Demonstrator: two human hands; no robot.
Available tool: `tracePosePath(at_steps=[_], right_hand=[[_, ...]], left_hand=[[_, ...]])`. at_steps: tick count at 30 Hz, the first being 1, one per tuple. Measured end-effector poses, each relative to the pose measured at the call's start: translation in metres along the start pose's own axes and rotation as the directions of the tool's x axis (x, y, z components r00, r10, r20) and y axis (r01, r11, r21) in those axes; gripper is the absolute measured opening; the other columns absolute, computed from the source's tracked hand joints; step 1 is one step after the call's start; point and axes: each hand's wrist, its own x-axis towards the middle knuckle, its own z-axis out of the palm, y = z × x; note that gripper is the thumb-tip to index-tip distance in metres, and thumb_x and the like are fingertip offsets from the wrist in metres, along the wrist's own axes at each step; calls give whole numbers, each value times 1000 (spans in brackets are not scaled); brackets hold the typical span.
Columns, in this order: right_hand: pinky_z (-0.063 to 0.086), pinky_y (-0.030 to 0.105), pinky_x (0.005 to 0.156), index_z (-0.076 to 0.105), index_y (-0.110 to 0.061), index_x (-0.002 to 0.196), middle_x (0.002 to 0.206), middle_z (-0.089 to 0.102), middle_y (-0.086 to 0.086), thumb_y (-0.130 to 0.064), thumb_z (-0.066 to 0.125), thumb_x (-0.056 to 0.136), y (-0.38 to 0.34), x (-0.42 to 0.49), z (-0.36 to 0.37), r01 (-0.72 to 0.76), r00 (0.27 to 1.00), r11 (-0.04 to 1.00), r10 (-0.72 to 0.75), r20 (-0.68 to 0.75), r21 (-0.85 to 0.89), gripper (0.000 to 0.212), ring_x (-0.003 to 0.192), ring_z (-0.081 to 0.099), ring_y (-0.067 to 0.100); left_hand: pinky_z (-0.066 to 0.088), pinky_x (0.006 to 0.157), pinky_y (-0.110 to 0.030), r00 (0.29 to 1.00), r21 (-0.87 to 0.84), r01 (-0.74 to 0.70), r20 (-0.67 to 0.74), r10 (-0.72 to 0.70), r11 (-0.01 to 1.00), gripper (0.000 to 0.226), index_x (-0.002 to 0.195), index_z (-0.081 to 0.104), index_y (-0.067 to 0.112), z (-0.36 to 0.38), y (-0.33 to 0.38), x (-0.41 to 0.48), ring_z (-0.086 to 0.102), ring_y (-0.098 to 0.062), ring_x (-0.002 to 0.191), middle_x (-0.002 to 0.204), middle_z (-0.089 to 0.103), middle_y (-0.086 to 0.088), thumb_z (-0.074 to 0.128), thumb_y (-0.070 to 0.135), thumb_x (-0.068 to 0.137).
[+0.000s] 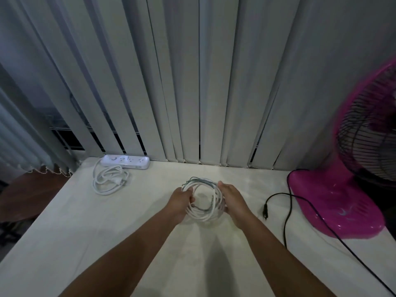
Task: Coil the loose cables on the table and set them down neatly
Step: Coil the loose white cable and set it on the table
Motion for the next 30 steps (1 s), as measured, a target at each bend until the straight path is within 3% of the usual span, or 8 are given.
tracePosePath(at_steps=[3, 7, 10, 17, 20, 24, 27, 30], right_hand=[[47, 39, 99, 59, -11, 120, 121, 64, 8, -34, 48, 98, 16, 10, 30, 65, 993, 993, -74, -89, -96, 34, 110, 60, 22], [34, 25, 98, 53, -4, 128, 135, 55, 15, -28, 40, 101, 18, 29, 62, 133, 966, 959, -182, -185, -248, 39, 122, 50, 26], [31, 30, 108, 44, -8, 139, 142, 47, 11, -41, 41, 99, 16, 50, 83, 132, 961, 949, -193, -197, -287, 52, 131, 43, 24], [40, 29, 83, 61, -1, 111, 109, 63, 17, -16, 41, 101, 16, 124, 104, 162, 910, 873, -313, -273, -460, 27, 104, 57, 31], [35, 28, 77, 62, 0, 105, 106, 63, 18, -13, 41, 100, 17, 152, 108, 103, 905, 878, -278, -322, -468, 25, 101, 56, 32], [38, 33, 83, 61, -1, 107, 107, 62, 19, -15, 39, 101, 29, 181, 105, 75, 902, 842, -286, -324, -535, 27, 103, 55, 32], [41, 35, 86, 60, -1, 110, 109, 61, 17, -17, 37, 102, 38, 194, 103, 106, 890, 783, -350, -293, -613, 29, 104, 55, 30], [43, 39, 86, 60, -3, 114, 112, 60, 16, -18, 42, 101, 41, 202, 101, 118, 857, 682, -437, -272, -722, 27, 104, 55, 32]], left_hand=[[37, 56, -24, 989, -125, 76, -117, -91, 989, 30, 72, 51, 12, -10, -5, 25, 43, -13, 58, 64, 43, -5, 42, 6, 100], [40, 57, -22, 980, -223, 117, -134, -150, 968, 29, 75, 55, 13, -17, -11, 52, 47, -12, 62, 67, 50, -5, 41, 7, 100], [40, 60, -26, 964, -310, 140, -172, -201, 940, 29, 73, 55, 11, -26, -9, 77, 49, -14, 63, 52, 58, -2, 42, 4, 98], [39, 60, -25, 954, -397, 157, -174, -242, 904, 25, 69, 54, 7, -34, 6, 141, 48, -16, 62, 66, 48, -7, 45, -1, 91], [35, 58, -27, 965, -237, 154, -173, -197, 959, 18, 75, 54, 4, -31, 6, 166, 46, -16, 61, 66, 47, -6, 43, 2, 90], [42, 64, -27, 987, 249, 94, -153, -57, 964, 25, 115, 49, 3, -31, -3, 190, 55, -20, 78, 89, 58, -8, 43, 18, 96], [38, 93, -40, 965, 740, -15, -167, 205, 672, 36, 122, 50, 4, -34, -22, 197, 48, -35, 112, 119, 55, -18, 42, 30, 98], [29, 100, -40, 933, 871, -46, -137, 332, 489, 44, 130, 50, 14, -41, -37, 199, 36, -31, 123, 134, 42, -14, 42, 42, 97]])
